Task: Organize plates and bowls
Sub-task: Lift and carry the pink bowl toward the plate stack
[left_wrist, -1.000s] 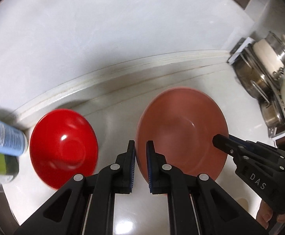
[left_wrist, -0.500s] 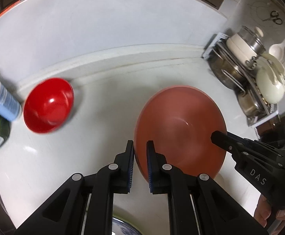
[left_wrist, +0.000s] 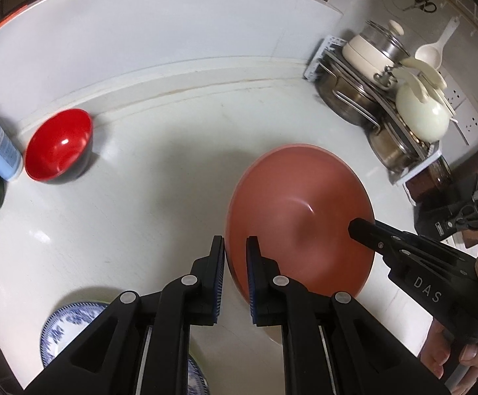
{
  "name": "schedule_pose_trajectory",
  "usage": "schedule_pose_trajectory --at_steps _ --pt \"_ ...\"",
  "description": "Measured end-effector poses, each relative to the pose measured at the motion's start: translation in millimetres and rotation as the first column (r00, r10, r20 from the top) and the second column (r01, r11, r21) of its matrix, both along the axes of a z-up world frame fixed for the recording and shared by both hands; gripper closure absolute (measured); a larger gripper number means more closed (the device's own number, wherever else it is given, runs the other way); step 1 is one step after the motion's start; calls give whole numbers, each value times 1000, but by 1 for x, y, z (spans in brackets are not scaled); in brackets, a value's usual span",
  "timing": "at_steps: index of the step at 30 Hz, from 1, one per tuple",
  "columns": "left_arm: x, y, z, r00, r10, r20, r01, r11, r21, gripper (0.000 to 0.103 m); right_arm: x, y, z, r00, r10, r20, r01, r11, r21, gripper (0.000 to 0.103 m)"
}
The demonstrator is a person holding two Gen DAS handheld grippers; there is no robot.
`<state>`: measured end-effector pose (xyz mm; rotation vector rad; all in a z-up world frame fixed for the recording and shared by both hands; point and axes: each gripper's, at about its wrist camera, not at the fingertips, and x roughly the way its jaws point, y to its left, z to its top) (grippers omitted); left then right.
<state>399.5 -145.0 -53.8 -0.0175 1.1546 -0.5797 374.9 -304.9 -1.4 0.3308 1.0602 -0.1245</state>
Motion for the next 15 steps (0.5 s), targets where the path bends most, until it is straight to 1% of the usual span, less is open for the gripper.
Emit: schedule_pose_trajectory --at_steps 7,15 --pt "-17 -9 -8 999 -21 -32 21 1000 5 90 -24 -9 -3 1000 -17 -1 17 1000 -6 91" --pt "-33 -17 -24 998 -30 -54 33 998 46 90 -43 -15 -19 999 -29 -30 29 1000 3 91"
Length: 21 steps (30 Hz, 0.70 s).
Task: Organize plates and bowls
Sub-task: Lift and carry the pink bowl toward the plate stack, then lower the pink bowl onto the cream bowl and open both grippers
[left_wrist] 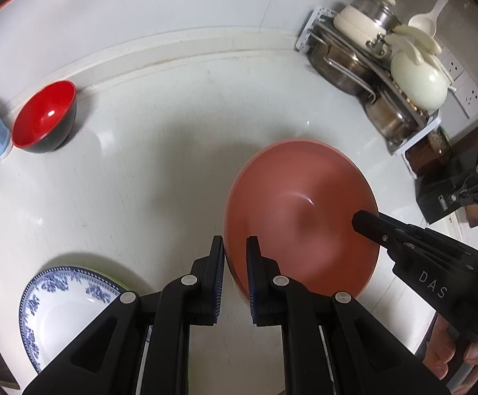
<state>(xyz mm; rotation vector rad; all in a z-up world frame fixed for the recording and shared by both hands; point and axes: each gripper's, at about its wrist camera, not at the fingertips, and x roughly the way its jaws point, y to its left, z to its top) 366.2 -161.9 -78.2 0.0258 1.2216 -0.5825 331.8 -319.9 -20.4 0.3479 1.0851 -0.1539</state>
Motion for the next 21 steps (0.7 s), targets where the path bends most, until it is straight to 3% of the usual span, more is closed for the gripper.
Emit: schedule_pose_trajectory --at_steps 21 --pt "-13 -11 -28 998 -17 -59 20 998 58 88 -18 -6 -37 996 17 -86 -18 1000 -14 91"
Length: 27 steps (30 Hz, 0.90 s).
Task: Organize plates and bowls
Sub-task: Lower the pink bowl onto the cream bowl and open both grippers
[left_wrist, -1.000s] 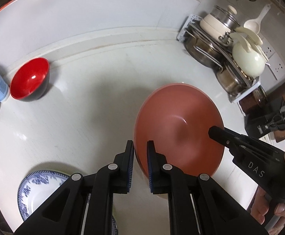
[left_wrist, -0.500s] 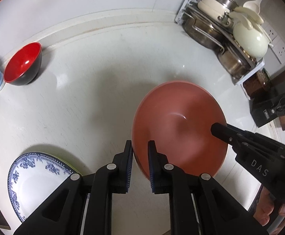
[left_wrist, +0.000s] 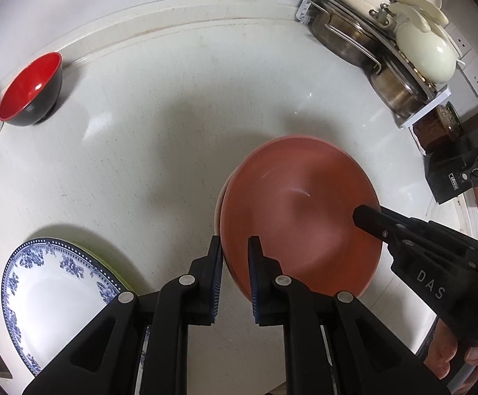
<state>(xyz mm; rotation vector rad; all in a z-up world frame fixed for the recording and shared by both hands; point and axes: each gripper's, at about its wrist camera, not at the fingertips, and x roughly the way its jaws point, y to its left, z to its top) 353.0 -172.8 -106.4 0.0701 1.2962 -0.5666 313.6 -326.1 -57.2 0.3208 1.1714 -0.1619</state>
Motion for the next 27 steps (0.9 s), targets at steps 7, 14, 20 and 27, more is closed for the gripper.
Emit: schedule_pose_trajectory --at_steps 7,14,20,27 --pt "1 -2 -4 1000 16 -8 -16 1000 7 88 1 -2 -7 1000 10 -9 -10 1000 10 91" --pt "0 -2 -7 1000 26 5 -26 1000 11 88 2 -4 -13 1000 18 -12 -18 1000 23 90" --pt "0 -5 -7 1000 21 5 -21 1000 -4 75 1 -4 -13 1000 21 -8 -21 1000 21 85" --pt "3 3 1 998 36 48 -37 999 2 63 -2 1 -5 999 31 15 -31 999 -6 64"
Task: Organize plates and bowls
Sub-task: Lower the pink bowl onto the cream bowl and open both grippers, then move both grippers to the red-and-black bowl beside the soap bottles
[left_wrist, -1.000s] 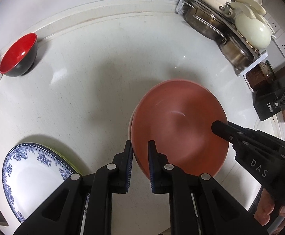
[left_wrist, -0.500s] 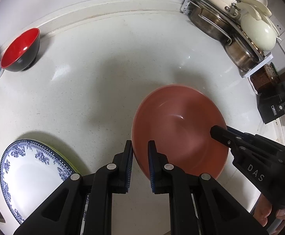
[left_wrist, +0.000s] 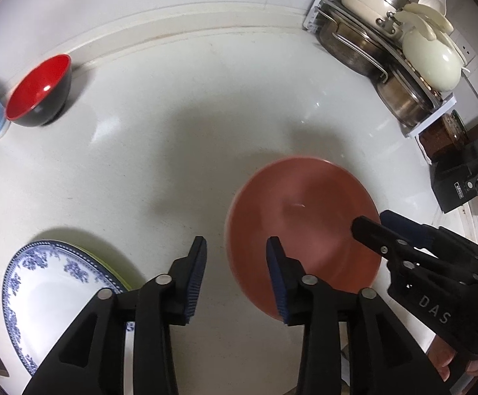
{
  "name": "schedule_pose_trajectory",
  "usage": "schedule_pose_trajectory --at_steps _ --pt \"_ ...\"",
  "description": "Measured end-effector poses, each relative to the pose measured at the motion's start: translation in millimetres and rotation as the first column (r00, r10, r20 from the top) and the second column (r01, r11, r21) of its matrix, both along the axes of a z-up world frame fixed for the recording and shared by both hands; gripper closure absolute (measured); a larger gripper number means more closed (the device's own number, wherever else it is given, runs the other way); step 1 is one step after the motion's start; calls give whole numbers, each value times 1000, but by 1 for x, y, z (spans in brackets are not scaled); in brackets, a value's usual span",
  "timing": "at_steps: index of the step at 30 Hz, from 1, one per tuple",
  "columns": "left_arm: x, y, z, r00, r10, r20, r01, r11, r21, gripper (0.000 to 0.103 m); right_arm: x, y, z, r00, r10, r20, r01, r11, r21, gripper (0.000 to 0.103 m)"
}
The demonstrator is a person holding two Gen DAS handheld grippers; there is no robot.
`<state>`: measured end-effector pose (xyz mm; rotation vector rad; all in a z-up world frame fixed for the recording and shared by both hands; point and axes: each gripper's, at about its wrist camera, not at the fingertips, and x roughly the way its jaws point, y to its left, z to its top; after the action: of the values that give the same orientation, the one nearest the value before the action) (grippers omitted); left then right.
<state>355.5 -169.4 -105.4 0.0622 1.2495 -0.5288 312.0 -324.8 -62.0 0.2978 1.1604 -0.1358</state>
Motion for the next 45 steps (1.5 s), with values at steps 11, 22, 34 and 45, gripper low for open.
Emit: schedule_pose_trajectory --at_steps 11,22,34,45 --pt "8 35 31 989 60 132 -61 998 0 48 3 21 28 998 39 57 -35 997 -68 55" --pt "30 99 64 962 162 219 -165 986 -5 40 27 68 56 985 104 135 -95 993 -75 49" --pt "60 160 80 933 220 285 -239 970 32 36 67 122 78 960 204 191 -189 978 -93 46" --pt "101 207 82 910 254 326 -294 953 77 36 114 168 92 940 259 222 -235 963 -129 45"
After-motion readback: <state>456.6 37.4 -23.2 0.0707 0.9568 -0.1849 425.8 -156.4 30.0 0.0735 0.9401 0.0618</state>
